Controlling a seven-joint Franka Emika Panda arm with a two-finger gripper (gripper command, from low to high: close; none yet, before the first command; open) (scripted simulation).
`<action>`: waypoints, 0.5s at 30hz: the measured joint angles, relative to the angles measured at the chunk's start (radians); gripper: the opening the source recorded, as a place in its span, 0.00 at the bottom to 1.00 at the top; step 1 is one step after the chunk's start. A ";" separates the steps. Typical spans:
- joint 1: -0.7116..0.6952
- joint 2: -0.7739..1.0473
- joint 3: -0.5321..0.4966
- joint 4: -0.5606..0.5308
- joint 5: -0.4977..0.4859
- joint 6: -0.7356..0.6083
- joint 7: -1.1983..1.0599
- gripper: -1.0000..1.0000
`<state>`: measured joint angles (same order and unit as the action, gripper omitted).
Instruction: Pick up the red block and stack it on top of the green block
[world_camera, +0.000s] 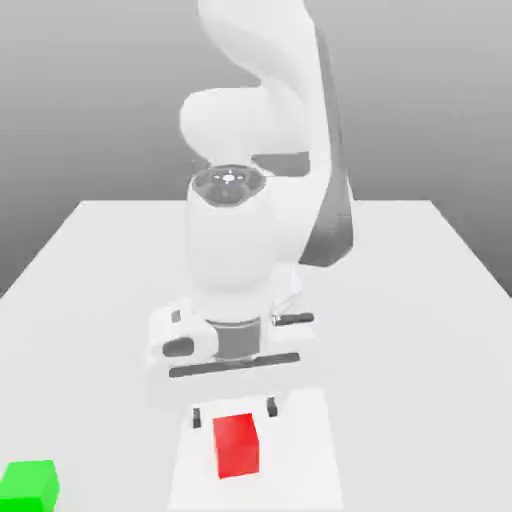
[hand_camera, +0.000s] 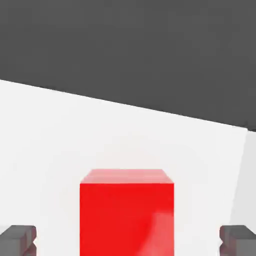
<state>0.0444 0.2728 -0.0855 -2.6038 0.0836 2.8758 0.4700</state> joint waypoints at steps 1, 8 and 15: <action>-0.008 0.030 0.010 0.004 0.009 0.025 -0.006 0.00; -0.011 0.035 0.013 0.005 0.008 0.029 -0.005 0.00; -0.019 -0.134 -0.034 0.015 -0.040 -0.154 0.005 0.00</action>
<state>0.0251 0.1392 -0.1190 -2.5889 0.0436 2.7218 0.4750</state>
